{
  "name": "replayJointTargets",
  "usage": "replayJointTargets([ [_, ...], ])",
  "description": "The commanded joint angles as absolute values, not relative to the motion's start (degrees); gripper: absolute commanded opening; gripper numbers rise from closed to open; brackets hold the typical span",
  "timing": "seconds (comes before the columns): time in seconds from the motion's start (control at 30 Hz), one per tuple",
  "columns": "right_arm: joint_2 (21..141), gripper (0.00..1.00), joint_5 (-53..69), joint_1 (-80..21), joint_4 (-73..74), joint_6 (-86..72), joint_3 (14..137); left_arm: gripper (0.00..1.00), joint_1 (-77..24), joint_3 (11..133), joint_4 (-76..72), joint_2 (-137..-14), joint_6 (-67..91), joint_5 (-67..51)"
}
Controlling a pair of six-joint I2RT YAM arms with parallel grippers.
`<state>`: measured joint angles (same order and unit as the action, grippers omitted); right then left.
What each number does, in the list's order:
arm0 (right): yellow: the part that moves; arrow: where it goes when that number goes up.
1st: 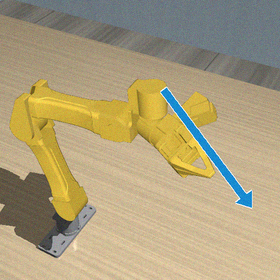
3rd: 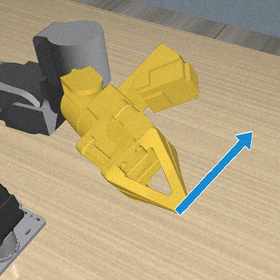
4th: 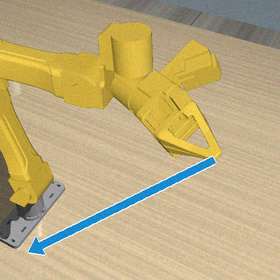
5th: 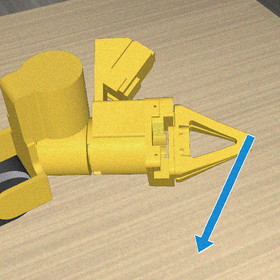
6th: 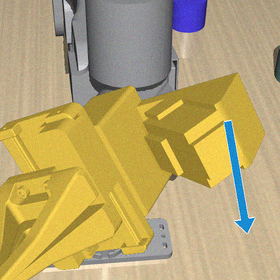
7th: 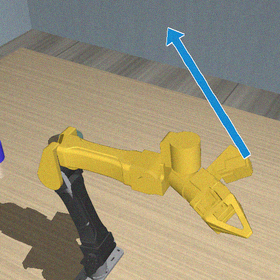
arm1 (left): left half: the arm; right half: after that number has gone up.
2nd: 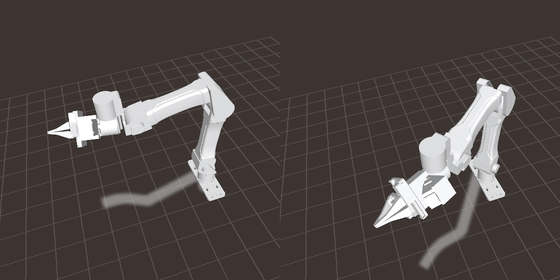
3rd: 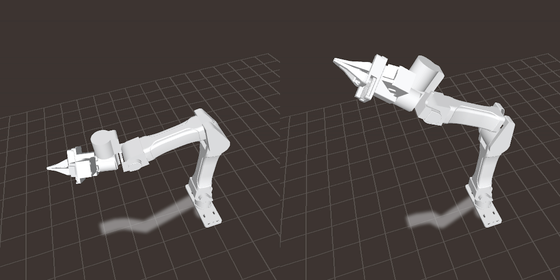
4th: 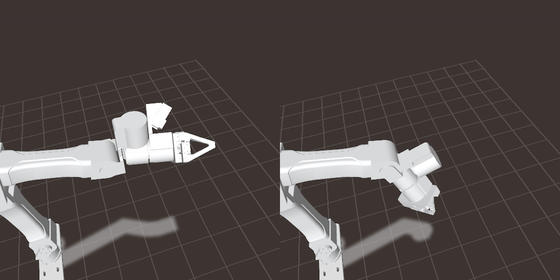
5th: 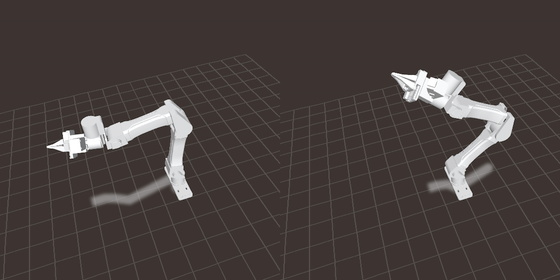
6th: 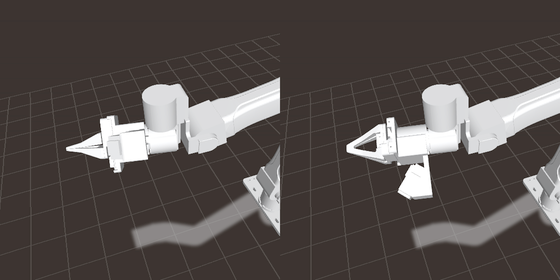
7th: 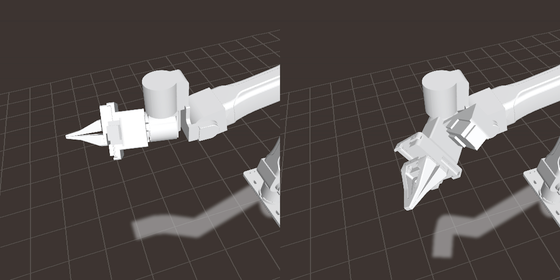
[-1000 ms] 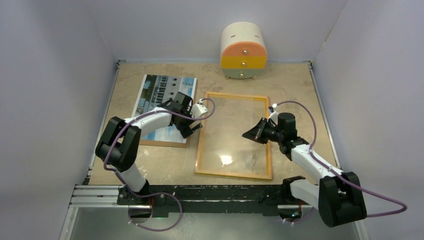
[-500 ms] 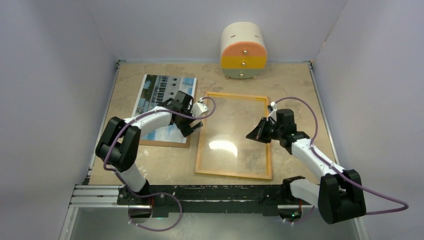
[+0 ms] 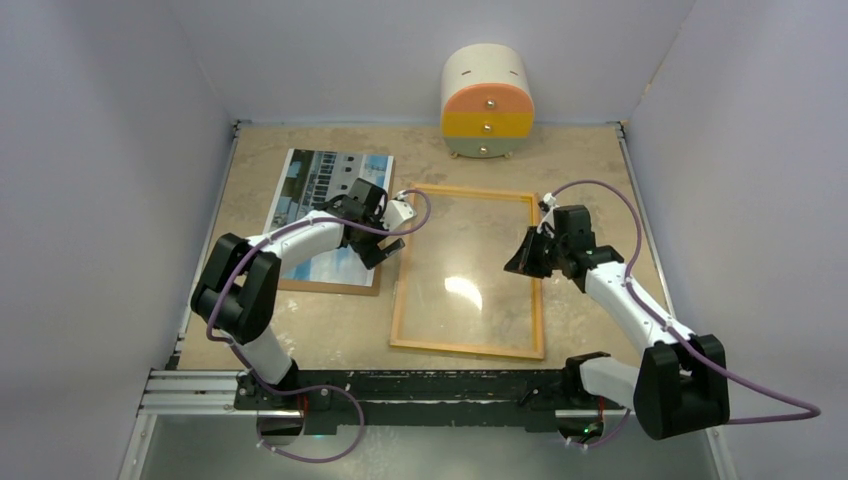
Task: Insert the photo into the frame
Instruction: Place the photo frame item in the photo frame.
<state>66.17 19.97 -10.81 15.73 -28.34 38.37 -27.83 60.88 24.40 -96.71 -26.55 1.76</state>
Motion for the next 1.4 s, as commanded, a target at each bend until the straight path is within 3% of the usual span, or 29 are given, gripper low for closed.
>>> replayJointTargets([
  [0.0, 66.4, 0.00, 15.0, -10.5, 20.7, -25.0, 42.6, 1.00, -28.1, 62.6, 22.9, -95.4, -26.6, 3.1],
  [0.93, 69.0, 0.00, 14.2, -10.5, 27.8, -22.4, 50.0, 1.00, -28.1, 63.8, 23.2, -96.2, -25.9, 1.8],
  [1.37, 69.1, 0.00, 19.6, -10.5, 24.6, -26.0, 46.1, 1.00, -28.2, 63.8, 23.3, -96.7, -25.0, 0.7],
])
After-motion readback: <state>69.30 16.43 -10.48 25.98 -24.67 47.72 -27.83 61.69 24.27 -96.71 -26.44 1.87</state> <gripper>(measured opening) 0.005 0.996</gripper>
